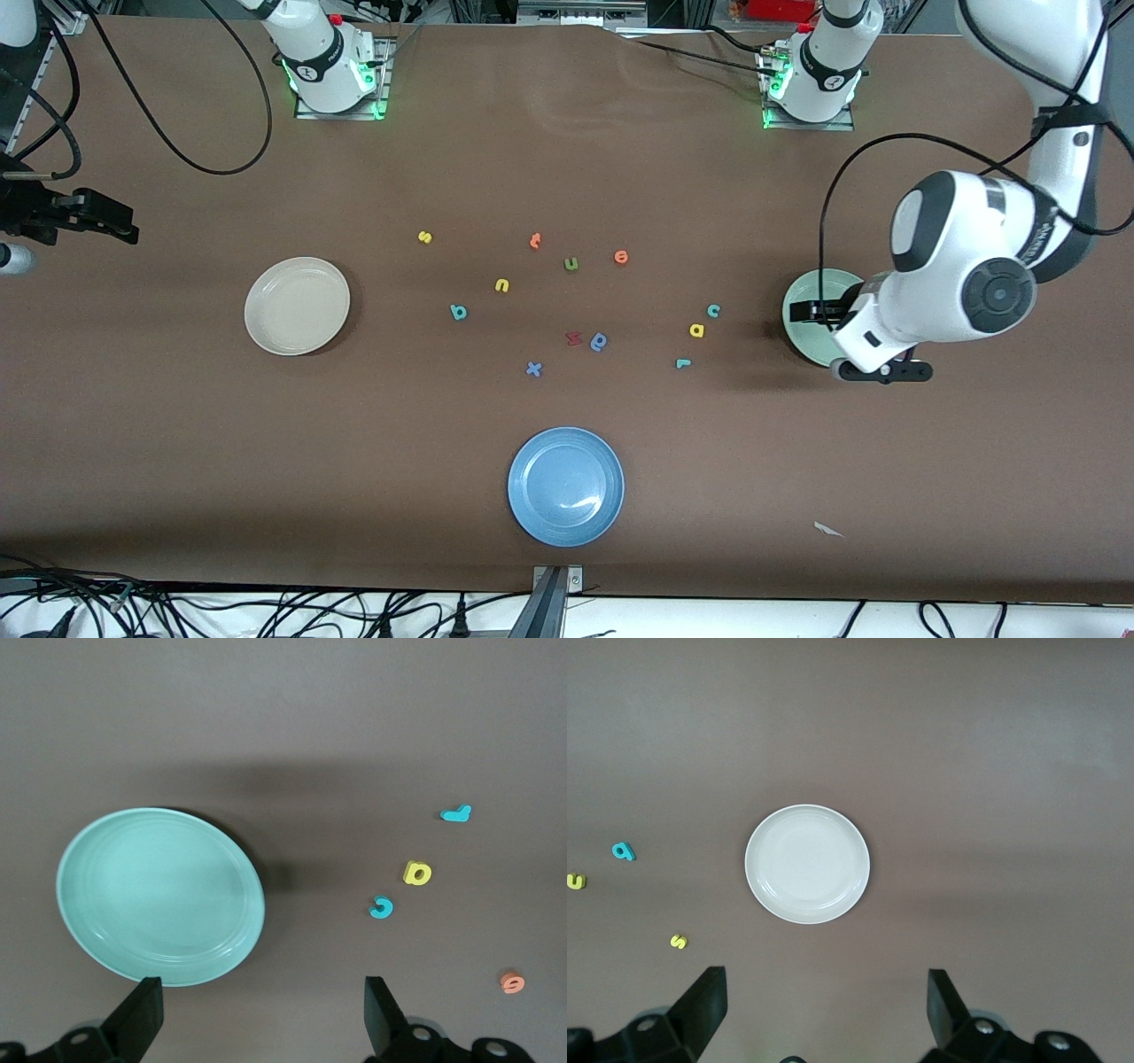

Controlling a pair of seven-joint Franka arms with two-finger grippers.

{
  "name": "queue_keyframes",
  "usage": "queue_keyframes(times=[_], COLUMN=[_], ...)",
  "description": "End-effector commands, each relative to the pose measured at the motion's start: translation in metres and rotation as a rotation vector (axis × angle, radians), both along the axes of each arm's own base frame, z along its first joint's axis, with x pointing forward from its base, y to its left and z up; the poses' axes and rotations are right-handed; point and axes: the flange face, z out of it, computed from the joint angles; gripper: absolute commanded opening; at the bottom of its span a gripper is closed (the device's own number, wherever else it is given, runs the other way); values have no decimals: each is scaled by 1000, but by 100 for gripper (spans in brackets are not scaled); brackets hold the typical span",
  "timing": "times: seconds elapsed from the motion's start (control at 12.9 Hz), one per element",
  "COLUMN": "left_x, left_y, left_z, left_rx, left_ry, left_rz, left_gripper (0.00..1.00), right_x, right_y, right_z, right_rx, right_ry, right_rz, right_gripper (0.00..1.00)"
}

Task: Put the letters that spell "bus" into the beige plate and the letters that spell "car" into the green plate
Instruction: 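Reach the left gripper to the cyan c while the right gripper advances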

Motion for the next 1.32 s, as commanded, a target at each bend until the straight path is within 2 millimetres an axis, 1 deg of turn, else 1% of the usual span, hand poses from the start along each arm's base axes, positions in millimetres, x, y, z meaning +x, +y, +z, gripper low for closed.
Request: queue_keyframes(times=[0.0,0.08,0.15,0.31,0.39,0.46,0.62,0.7,0.85,0.93,1.08,1.16,1.24], left_x=[-14,-21,-32,-49,-56,-67,-80,-87,-90,-89,-92,-92,-92], left_y=[-20,-30,-47,-67,-71,-80,-86,-90,-93,-93,-96,-96,-96], left_z=[-29,-42,-56,-79,-91,-105,-130,-141,-157,-160,-172,-174,-177], left_rx=[0,1,2,4,4,-3,-22,-27,-24,-26,-25,-25,-23], left_ry=[-11,-13,-4,-16,-30,-51,-122,-138,-124,-129,-122,-120,-114], left_rz=[50,73,89,123,141,149,171,167,169,170,168,168,168], left_gripper=[100,100,100,100,100,100,100,99,85,78,63,60,60], right_x=[-2,-1,-1,-3,-2,0,2,3,8,10,18,20,22], right_y=[2,4,4,6,8,9,27,28,32,33,46,59,72], right_z=[6,6,6,7,5,0,-3,-6,-14,-18,-30,-46,-57], right_rx=[-4,-4,-2,-1,0,4,20,31,45,56,95,100,108], right_ry=[3,0,-2,6,10,19,22,25,30,36,15,14,6], right_rz=[-11,-8,-10,2,17,20,39,43,46,45,73,97,105], right_gripper=[100,100,100,100,100,100,100,100,100,100,100,100,100])
